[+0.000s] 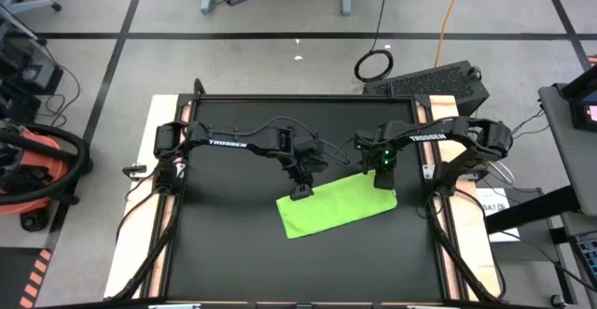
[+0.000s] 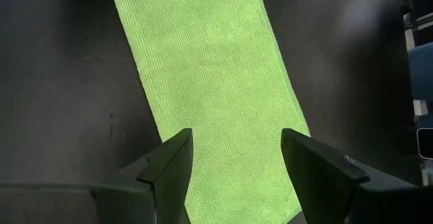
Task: Roll towel
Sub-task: Roll the green microfiber towel
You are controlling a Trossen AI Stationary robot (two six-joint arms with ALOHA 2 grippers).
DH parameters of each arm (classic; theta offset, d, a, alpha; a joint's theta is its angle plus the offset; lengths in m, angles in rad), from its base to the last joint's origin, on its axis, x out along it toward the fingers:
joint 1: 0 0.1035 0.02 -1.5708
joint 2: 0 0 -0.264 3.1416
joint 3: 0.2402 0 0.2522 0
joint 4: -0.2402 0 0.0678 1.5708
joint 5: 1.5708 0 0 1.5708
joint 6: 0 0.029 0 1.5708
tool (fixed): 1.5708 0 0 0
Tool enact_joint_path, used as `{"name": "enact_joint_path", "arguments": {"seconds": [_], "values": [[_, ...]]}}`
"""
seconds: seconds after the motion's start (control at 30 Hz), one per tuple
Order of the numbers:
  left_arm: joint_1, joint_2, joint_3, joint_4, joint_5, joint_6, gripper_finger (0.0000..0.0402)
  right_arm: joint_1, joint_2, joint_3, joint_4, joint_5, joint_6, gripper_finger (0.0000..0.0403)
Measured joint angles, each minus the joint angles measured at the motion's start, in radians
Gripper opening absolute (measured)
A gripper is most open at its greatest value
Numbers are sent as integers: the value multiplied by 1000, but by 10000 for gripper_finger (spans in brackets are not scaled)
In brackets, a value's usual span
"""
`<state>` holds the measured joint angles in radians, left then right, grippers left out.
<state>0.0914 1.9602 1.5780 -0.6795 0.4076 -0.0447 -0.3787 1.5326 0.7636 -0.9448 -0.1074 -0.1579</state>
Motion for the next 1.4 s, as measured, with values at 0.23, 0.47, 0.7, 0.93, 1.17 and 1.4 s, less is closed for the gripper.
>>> {"name": "enact_joint_path", "arguments": {"seconds": [0.23, 0.47, 0.7, 0.93, 1.17, 1.4], "values": [[0, 0, 0, 0, -15, 9, 231, 0, -1, 32, 70, -68, 43, 3], [10, 0, 0, -121, -65, 35, 231, 1, -1, 50, 183, -167, 94, 1], [49, 0, -24, -192, -76, 0, 231, 28, -1, 108, 237, -162, 117, 1], [19, 0, -75, -177, 94, 37, 231, 5, -1, 206, 236, -92, 171, 17], [-35, 0, -107, -25, 103, -9, 231, -2, -1, 337, 240, -34, 97, 117], [-43, 11, -113, 67, 62, -80, 231, -1, -1, 440, 9, 24, 201, 187]]}}
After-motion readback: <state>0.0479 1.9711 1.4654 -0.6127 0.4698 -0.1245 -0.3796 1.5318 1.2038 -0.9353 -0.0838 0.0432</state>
